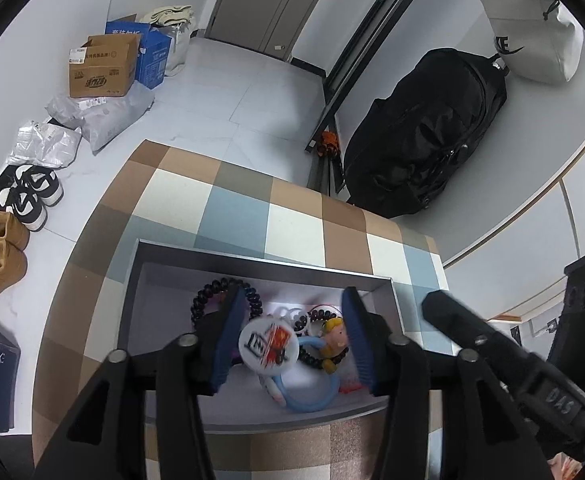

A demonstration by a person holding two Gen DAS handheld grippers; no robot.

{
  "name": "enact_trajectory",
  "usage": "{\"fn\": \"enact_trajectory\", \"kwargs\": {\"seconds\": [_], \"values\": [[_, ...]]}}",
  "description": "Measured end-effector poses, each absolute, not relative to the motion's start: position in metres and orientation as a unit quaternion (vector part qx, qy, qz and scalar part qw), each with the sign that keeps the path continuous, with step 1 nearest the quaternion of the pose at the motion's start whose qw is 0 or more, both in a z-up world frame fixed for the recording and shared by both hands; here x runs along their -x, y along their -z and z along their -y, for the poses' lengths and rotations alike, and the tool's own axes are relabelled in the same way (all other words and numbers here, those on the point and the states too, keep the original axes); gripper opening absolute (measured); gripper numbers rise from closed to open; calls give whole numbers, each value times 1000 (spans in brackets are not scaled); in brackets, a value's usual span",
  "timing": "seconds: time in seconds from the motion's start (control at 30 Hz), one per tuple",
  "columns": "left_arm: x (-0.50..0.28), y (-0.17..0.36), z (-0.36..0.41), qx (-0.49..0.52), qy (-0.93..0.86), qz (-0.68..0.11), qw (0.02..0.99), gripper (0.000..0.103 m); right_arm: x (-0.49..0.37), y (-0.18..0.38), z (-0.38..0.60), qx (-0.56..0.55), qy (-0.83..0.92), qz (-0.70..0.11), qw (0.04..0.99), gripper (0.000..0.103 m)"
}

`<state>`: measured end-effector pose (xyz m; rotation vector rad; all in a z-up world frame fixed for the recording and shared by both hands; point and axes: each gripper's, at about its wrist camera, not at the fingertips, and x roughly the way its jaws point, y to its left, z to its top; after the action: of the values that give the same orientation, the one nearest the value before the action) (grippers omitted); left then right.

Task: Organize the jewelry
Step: 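Carry the badge and pig figurine into the grey box and open both grippers, then lift both open grippers out of the grey box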

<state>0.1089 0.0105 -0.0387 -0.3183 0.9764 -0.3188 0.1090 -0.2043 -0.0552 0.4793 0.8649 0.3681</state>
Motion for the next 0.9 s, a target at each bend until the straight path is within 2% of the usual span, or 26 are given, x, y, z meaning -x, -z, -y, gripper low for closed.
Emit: {"fn": "enact_trajectory", "kwargs": {"seconds": [0.1, 0.33, 0.47, 0.53, 0.6, 0.8, 0.9], "values": [[-106, 37, -10, 144, 146, -464, 862, 59, -105, 50, 209, -233, -175, -400, 869, 60], [-98, 29, -6, 109, 130, -452, 876, 60, -98, 44, 208, -220, -179, -387, 878, 70], [-88, 22, -4, 84, 119, -431, 891, 60, -88, 37, 208, -201, -188, -355, 893, 81], [-82, 20, -5, 74, 111, -419, 898, 72, -83, 35, 209, -197, -189, -347, 897, 83], [-74, 17, -9, 71, 99, -403, 907, 77, -78, 34, 209, -196, -194, -342, 898, 85], [-54, 8, -15, 60, 78, -357, 929, 83, -52, 25, 211, -175, -202, -301, 916, 102], [-45, 7, -16, 55, 68, -346, 934, 89, -41, 24, 213, -172, -199, -288, 921, 103]]}}
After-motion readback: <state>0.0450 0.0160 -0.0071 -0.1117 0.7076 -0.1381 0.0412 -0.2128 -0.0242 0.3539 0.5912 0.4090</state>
